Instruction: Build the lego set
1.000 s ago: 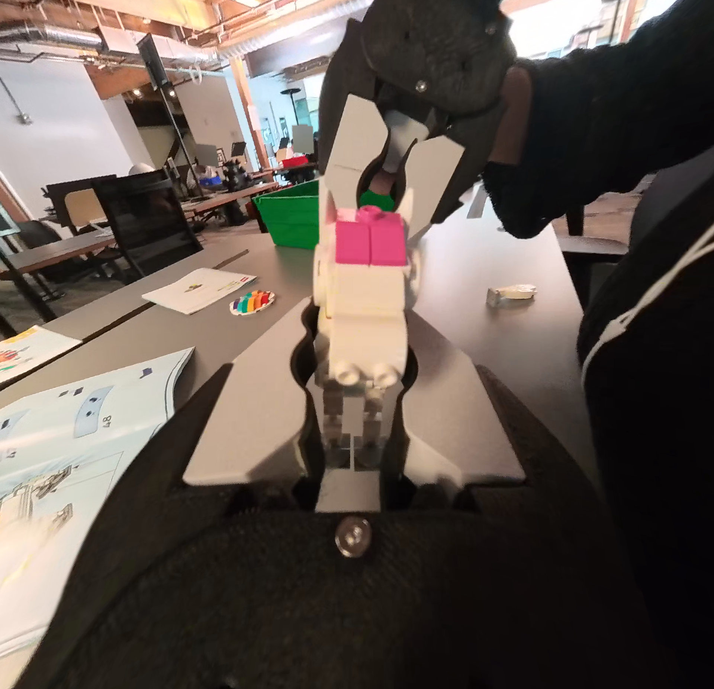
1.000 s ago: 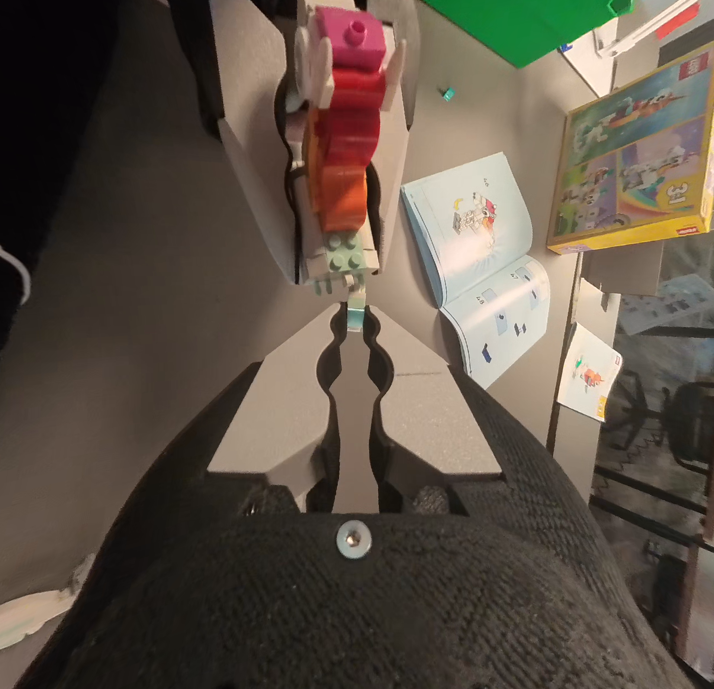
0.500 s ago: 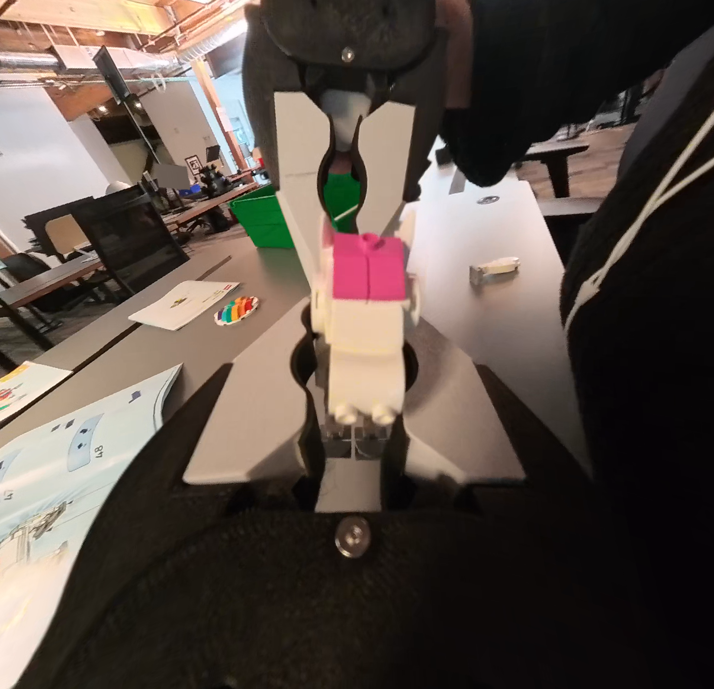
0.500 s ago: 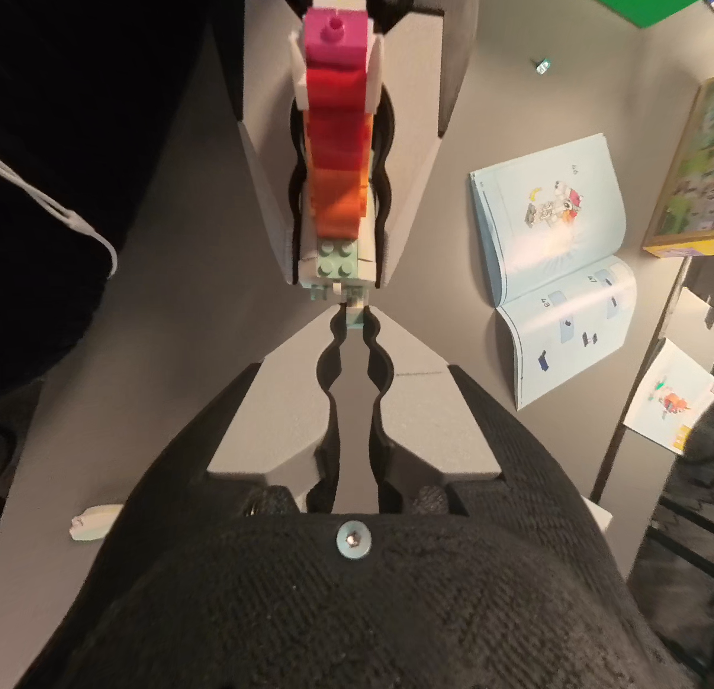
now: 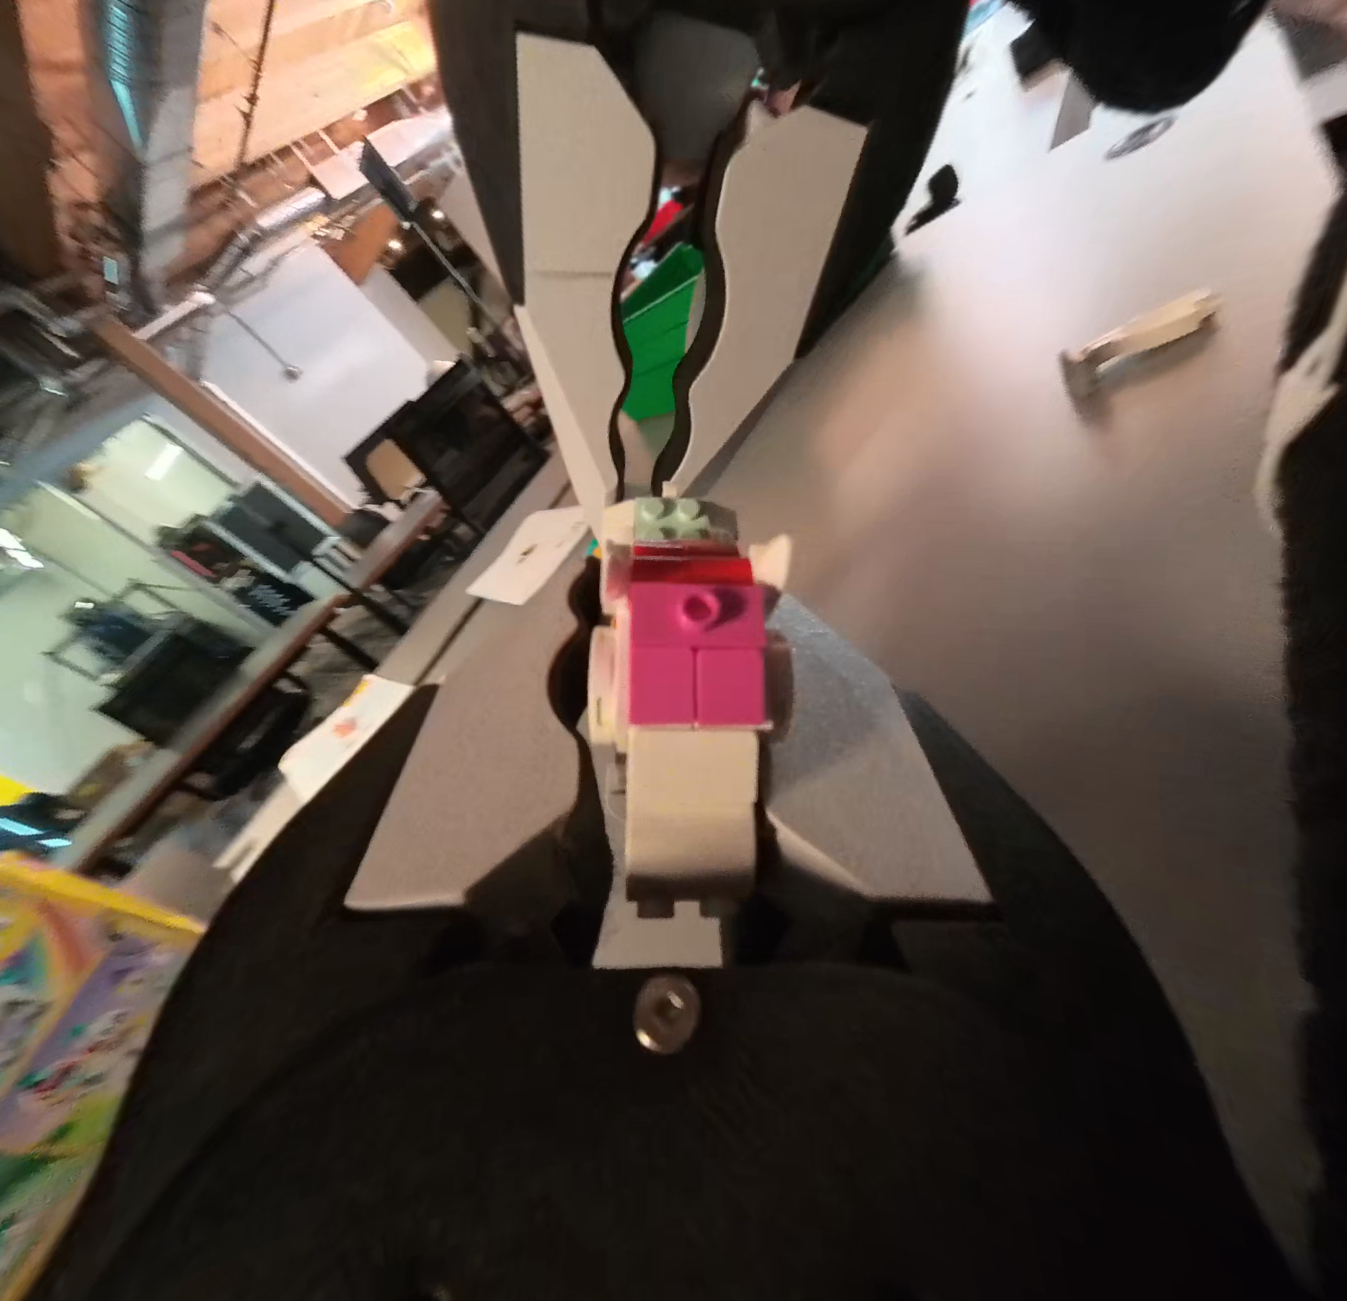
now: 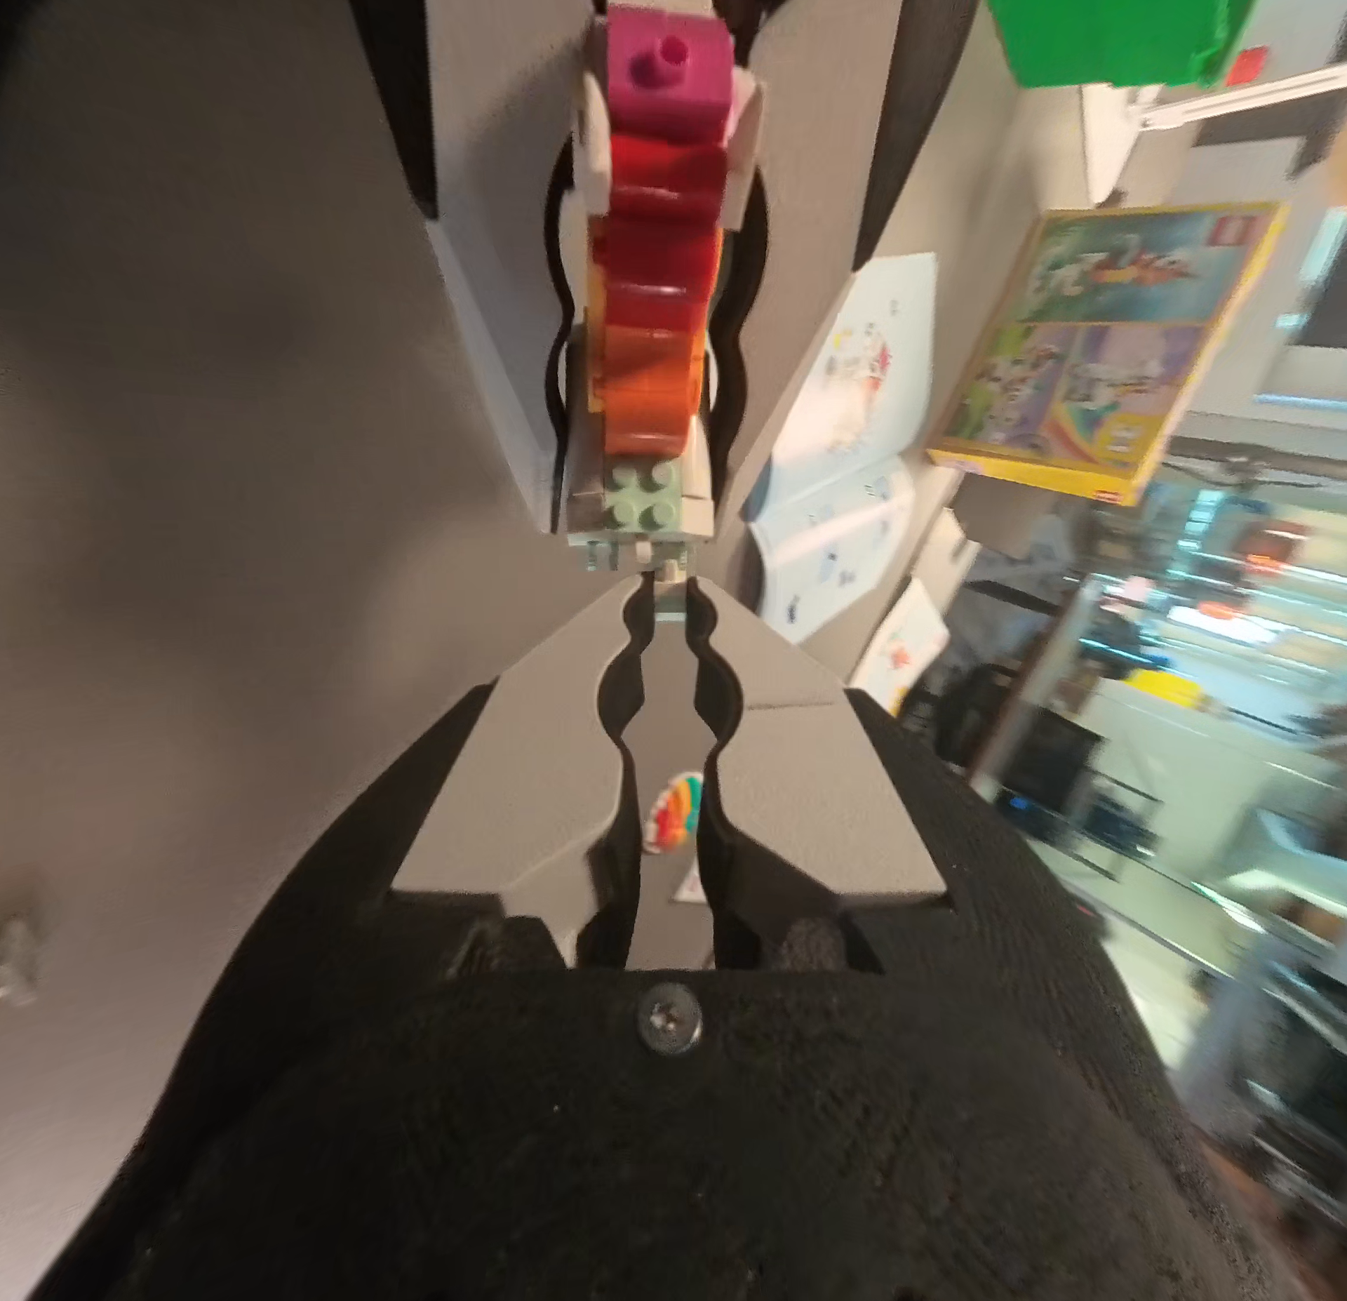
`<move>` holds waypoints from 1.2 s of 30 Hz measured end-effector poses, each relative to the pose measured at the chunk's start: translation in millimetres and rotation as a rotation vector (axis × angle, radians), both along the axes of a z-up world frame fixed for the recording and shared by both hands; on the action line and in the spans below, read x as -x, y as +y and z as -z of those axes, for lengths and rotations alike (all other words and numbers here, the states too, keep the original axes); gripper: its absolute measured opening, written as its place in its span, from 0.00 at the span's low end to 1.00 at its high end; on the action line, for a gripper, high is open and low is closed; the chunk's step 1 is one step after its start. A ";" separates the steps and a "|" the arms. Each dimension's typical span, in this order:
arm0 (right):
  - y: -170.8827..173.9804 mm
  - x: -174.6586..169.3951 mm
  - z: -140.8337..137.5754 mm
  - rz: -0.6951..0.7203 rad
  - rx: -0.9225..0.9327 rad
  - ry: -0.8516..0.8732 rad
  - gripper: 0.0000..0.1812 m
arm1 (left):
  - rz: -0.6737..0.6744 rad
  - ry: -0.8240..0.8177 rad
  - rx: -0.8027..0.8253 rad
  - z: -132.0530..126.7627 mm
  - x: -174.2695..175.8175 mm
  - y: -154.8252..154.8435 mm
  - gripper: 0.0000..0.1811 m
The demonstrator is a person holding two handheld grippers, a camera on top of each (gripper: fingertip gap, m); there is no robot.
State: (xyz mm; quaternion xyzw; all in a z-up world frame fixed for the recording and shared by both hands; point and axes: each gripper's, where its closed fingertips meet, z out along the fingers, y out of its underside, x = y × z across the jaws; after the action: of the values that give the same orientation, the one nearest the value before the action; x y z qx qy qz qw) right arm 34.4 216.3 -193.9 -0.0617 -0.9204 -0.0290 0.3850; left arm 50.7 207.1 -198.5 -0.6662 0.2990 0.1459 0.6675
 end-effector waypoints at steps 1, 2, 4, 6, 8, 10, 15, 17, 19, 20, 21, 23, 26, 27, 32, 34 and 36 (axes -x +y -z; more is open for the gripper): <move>0.8 1.4 -1.8 -0.003 -0.036 0.036 0.03 | -0.028 0.044 -0.017 -0.6 1.3 0.4 0.21; 1.3 2.1 -2.9 -0.002 -0.063 0.063 0.03 | -0.050 0.080 -0.027 -0.8 2.0 0.8 0.21; 2.2 4.4 -5.7 0.006 -0.104 0.118 0.03 | -0.081 0.101 -0.042 -2.5 4.4 1.4 0.21; 2.9 6.5 -7.5 0.025 -0.122 0.159 0.03 | -0.089 0.094 -0.046 -3.4 5.9 1.8 0.21; 1.9 7.1 -6.7 0.035 -0.109 0.175 0.03 | -0.079 0.084 -0.042 -2.7 4.8 1.2 0.21; 0.5 5.2 -2.6 0.042 -0.082 0.159 0.03 | -0.062 0.086 -0.029 0.4 1.6 0.9 0.20; 1.0 3.6 1.4 0.059 -0.073 0.143 0.02 | -0.059 0.091 -0.012 3.8 -0.3 2.2 0.20; 2.4 4.1 2.9 0.070 -0.099 0.144 0.03 | -0.074 0.100 -0.003 5.3 0.4 3.5 0.20; 3.9 5.2 4.1 0.076 -0.128 0.144 0.02 | -0.089 0.108 0.008 6.9 1.4 4.6 0.20; 4.0 5.4 5.1 0.075 -0.123 0.140 0.03 | -0.085 0.097 0.012 7.6 1.6 4.3 0.20; 3.7 5.4 6.2 0.073 -0.101 0.133 0.03 | -0.075 0.081 0.018 8.1 1.4 3.9 0.20; 4.8 5.3 9.2 0.071 -0.041 0.104 0.03 | -0.070 0.066 0.034 10.2 2.2 5.6 0.20; 5.9 6.8 13.7 0.048 0.078 0.078 0.03 | -0.057 0.041 0.056 12.8 3.0 6.9 0.21; 5.6 6.6 15.5 0.045 0.123 0.068 0.04 | -0.046 0.021 0.066 13.7 2.7 6.7 0.21; 2.9 6.3 19.1 0.039 0.317 0.041 0.04 | 0.015 -0.091 0.110 16.1 1.3 5.3 0.21; 2.2 5.4 21.4 0.030 0.365 0.030 0.04 | 0.042 -0.133 0.131 17.3 -0.4 5.0 0.21; 1.8 3.4 24.0 0.027 0.413 0.012 0.03 | 0.075 -0.170 0.164 19.8 -2.5 4.6 0.21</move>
State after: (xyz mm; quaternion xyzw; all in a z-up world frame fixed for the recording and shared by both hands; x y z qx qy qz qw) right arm 31.0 218.0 -218.0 -0.1520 -0.9036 0.1553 0.3692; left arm 53.2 211.7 -218.3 -0.7170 0.2771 0.0389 0.6385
